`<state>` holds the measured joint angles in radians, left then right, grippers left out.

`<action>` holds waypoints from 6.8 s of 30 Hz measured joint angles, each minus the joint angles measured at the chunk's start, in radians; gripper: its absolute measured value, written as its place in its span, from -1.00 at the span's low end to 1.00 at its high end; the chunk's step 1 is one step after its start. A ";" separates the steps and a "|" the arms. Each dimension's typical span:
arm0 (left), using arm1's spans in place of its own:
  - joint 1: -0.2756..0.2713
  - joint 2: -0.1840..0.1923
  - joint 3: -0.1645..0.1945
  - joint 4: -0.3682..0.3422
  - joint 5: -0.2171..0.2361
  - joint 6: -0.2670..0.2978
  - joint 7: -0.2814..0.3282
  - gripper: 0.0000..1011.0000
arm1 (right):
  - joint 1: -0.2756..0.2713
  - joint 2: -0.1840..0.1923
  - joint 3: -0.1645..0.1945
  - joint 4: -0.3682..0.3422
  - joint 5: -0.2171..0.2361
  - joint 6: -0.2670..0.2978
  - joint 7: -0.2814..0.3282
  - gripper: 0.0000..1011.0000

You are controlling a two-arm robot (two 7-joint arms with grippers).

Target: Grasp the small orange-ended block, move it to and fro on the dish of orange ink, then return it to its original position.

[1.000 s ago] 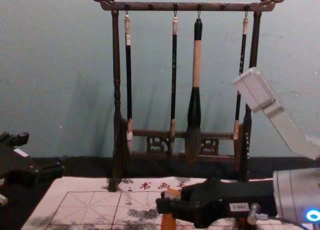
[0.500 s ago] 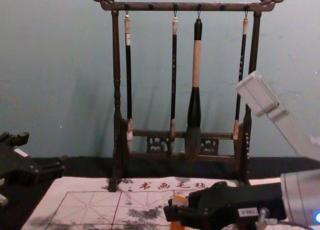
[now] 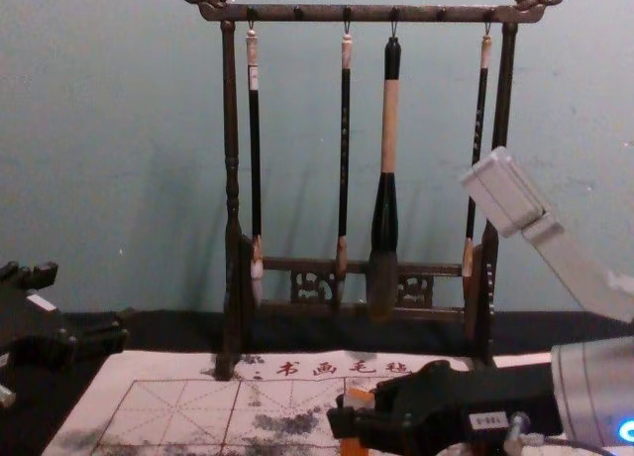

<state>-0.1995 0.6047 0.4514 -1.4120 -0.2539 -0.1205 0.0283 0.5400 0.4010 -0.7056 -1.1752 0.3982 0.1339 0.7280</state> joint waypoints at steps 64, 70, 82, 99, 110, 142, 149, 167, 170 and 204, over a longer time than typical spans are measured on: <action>0.000 0.000 0.000 0.000 0.000 0.000 0.000 0.98 | -0.004 -0.010 -0.018 -0.001 0.012 -0.016 0.028 -0.78; 0.000 0.000 0.000 0.000 0.000 0.000 0.000 0.98 | 0.010 -0.022 -0.014 0.027 0.008 -0.023 0.022 -0.78; 0.000 0.000 0.000 0.000 0.000 0.000 0.000 0.98 | -0.005 0.008 0.003 -0.005 -0.001 -0.016 0.006 -0.78; 0.000 0.000 0.000 0.000 0.000 0.000 0.000 0.98 | -0.051 0.051 0.002 -0.090 0.006 0.005 0.012 -0.78; 0.000 0.000 0.000 0.000 0.000 0.000 0.000 0.98 | -0.047 0.039 -0.014 -0.089 0.012 0.004 0.025 -0.78; 0.000 0.000 0.000 0.000 0.000 0.000 0.000 0.98 | -0.028 0.031 0.009 -0.046 0.001 -0.007 -0.006 -0.78; 0.000 0.000 0.000 0.000 0.000 0.000 0.000 0.98 | -0.055 0.061 0.018 -0.096 0.004 0.005 -0.010 -0.78; 0.000 0.000 0.000 0.000 0.000 0.000 0.000 0.98 | -0.065 0.052 -0.004 -0.116 0.015 0.006 0.013 -0.78; 0.000 0.000 0.000 0.000 0.000 0.000 0.000 0.98 | -0.056 0.039 -0.009 -0.100 0.015 -0.001 0.016 -0.78; 0.000 0.000 0.000 0.000 0.000 0.000 0.000 0.98 | -0.028 0.011 0.009 -0.029 0.001 -0.011 -0.010 -0.78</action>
<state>-0.1995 0.6047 0.4514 -1.4120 -0.2539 -0.1205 0.0283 0.5118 0.4121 -0.6963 -1.2041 0.3987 0.1227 0.7177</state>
